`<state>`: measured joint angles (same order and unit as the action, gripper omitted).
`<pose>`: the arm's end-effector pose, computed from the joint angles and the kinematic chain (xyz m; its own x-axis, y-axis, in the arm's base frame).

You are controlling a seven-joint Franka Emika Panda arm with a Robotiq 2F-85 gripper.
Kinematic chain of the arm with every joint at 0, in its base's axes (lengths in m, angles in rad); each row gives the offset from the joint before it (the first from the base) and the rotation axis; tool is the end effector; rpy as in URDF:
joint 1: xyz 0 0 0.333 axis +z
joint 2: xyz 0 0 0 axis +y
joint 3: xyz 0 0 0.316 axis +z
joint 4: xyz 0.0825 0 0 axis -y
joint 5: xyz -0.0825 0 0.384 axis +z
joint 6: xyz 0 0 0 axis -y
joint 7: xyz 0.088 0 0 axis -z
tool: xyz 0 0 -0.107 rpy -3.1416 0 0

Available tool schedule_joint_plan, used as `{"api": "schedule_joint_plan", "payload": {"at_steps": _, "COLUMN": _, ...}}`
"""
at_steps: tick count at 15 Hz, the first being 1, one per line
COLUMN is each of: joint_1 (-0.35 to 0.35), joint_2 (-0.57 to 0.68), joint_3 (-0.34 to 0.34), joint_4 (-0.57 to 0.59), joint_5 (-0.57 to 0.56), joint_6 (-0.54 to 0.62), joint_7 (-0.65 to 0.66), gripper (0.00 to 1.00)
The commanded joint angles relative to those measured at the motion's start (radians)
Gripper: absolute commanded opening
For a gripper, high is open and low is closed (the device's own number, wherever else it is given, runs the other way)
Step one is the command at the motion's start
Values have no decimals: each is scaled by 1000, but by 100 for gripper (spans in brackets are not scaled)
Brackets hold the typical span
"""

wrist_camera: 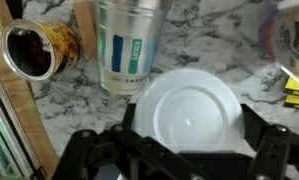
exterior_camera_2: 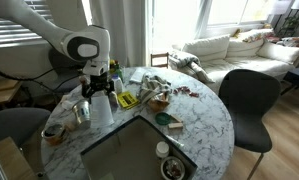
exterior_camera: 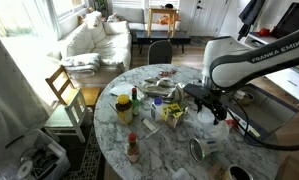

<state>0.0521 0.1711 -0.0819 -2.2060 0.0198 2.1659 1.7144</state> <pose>0.5239 -0.0148 0.2875 -0.1823 -0.9828 0.0301 -0.9608 0.1845 0.2068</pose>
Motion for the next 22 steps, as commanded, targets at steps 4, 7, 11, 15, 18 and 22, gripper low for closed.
{"api": "schedule_joint_plan", "payload": {"at_steps": 4, "joint_1": 7, "joint_2": 79, "joint_3": 39, "joint_4": 45, "joint_5": -40, "joint_6": 92, "joint_7": -53, "gripper": 100}}
{"api": "schedule_joint_plan", "payload": {"at_steps": 7, "joint_1": -2, "joint_2": 111, "joint_3": 49, "joint_4": 38, "joint_5": 13, "joint_6": 191, "joint_7": -114, "gripper": 100}}
{"api": "schedule_joint_plan", "payload": {"at_steps": 11, "joint_1": -69, "joint_2": 146, "joint_3": 99, "joint_4": 14, "joint_5": 311, "joint_6": 318, "joint_7": -343, "gripper": 100}}
{"api": "schedule_joint_plan", "payload": {"at_steps": 15, "joint_1": -135, "joint_2": 156, "joint_3": 135, "joint_4": 17, "joint_5": 605, "joint_6": 297, "joint_7": -595, "gripper": 100}}
{"api": "schedule_joint_plan", "payload": {"at_steps": 18, "joint_1": -164, "joint_2": 170, "joint_3": 140, "joint_4": 34, "joint_5": 794, "joint_6": 253, "joint_7": -769, "gripper": 100}}
{"api": "schedule_joint_plan", "payload": {"at_steps": 22, "joint_1": -160, "joint_2": 214, "joint_3": 108, "joint_4": 56, "joint_5": 947, "joint_6": 169, "joint_7": -923, "gripper": 100}}
